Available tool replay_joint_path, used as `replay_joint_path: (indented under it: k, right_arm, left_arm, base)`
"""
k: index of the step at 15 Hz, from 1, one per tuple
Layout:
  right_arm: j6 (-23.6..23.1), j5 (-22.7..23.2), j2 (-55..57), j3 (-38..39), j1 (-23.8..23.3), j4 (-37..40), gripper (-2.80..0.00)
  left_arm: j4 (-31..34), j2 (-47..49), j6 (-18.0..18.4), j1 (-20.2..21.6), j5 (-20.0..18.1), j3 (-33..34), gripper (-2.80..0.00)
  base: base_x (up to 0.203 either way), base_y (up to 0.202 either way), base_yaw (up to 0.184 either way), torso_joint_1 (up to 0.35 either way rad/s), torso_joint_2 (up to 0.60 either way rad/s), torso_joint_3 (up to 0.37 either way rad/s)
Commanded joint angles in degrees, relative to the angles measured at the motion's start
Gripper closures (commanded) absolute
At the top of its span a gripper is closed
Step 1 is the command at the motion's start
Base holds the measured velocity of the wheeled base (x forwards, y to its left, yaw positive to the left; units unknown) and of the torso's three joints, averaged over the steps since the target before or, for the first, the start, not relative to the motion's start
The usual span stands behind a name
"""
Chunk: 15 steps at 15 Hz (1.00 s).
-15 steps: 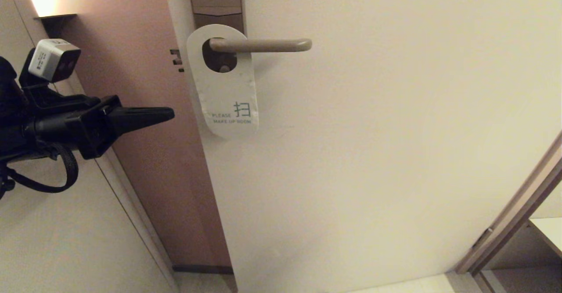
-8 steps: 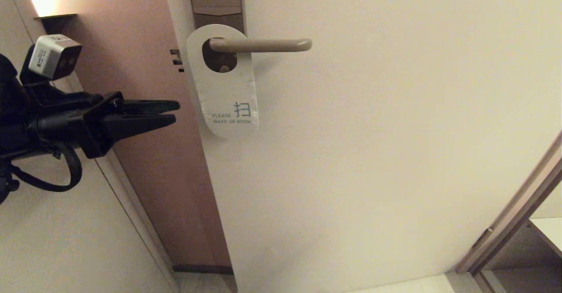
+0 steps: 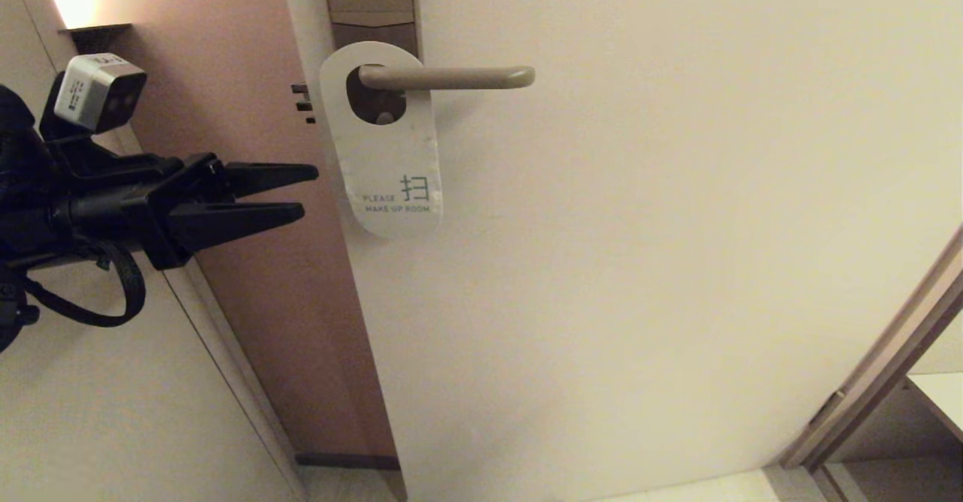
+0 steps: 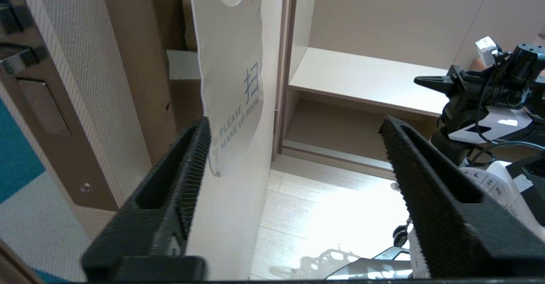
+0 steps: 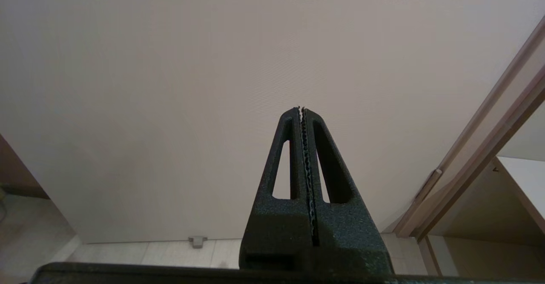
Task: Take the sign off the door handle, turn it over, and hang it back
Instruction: Take down the sign
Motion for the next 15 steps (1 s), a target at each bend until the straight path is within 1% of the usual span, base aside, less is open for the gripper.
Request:
replay_joint_path:
  k: [1, 5, 11, 15]
  right_arm:
    - [0.0, 0.04, 0.05, 0.0, 0.02, 0.0, 0.0]
    - [0.0, 0.04, 0.05, 0.0, 0.02, 0.0, 0.0]
    - [0.0, 0.04, 0.05, 0.0, 0.02, 0.0, 0.0]
    - [0.0, 0.04, 0.05, 0.0, 0.02, 0.0, 0.0]
  left_arm:
    - [-0.27, 0.06, -0.31, -0.46, -0.37, -0.32, -2.8]
    - [-0.27, 0.69, -1.45, -1.66, -0.34, -1.21, -2.8]
    - [-0.28, 1.73, -1.37, -2.55, -0.34, -2.52, -2.8]
    - [-0.28, 1.49, -1.39, -4.04, -0.34, -2.43, -2.8]
  base:
    - [0.0, 0.0, 0.0, 0.0, 0.0, 0.0]
    - [0.0, 0.0, 0.0, 0.0, 0.0, 0.0]
    - [0.0, 0.0, 0.0, 0.0, 0.0, 0.0]
    - [0.0, 0.0, 0.0, 0.0, 0.0, 0.0]
